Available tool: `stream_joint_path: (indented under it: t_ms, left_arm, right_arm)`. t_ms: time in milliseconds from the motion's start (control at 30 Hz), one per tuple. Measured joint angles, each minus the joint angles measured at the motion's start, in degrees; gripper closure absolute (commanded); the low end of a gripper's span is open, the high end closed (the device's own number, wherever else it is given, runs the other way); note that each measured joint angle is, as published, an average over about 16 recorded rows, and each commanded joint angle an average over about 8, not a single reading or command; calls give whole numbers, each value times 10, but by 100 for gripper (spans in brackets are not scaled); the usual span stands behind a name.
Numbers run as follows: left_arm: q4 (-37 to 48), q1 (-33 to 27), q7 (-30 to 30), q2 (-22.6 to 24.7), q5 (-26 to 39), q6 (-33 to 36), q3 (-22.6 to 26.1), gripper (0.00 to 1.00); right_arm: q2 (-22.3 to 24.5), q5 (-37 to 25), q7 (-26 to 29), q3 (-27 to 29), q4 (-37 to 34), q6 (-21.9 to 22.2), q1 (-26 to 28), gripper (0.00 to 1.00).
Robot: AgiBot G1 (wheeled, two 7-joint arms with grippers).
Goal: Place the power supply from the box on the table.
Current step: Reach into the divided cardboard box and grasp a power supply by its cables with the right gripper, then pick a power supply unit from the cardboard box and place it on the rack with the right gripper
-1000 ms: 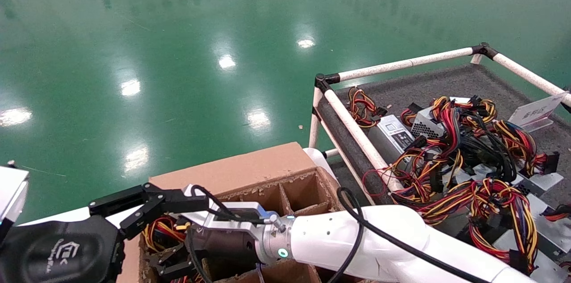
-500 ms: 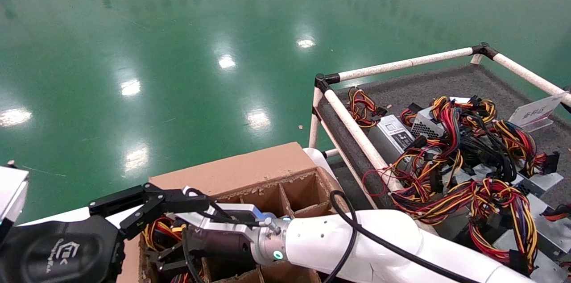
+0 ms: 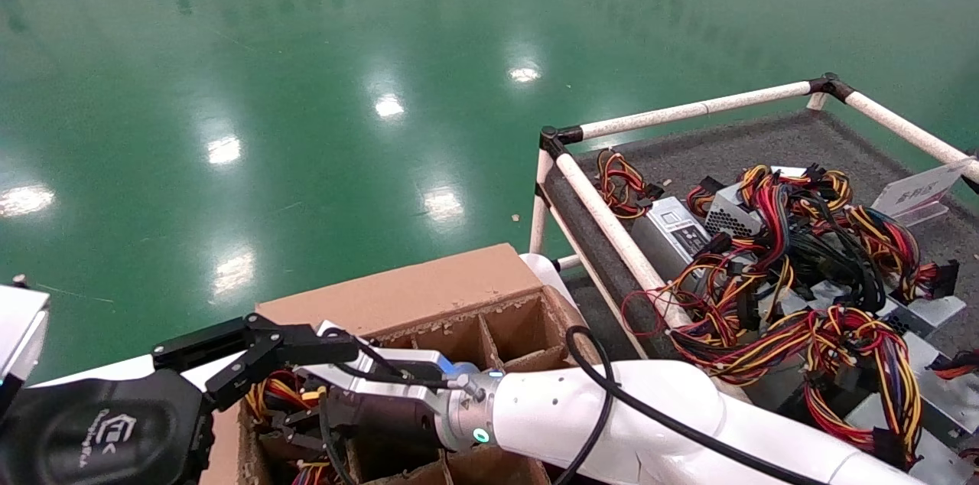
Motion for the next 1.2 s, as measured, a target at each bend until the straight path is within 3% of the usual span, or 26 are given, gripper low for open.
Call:
stream_joint_path:
  t_ms: [533,1200]
  left_arm:
    - [0,0,0,0,0,0,0,0]
    - [0,0,0,0,0,0,0,0]
  right_arm:
    - [0,58,-7,-11,-15,-7,-6,100]
    - [3,206,58,16,-65,-66,-32,100]
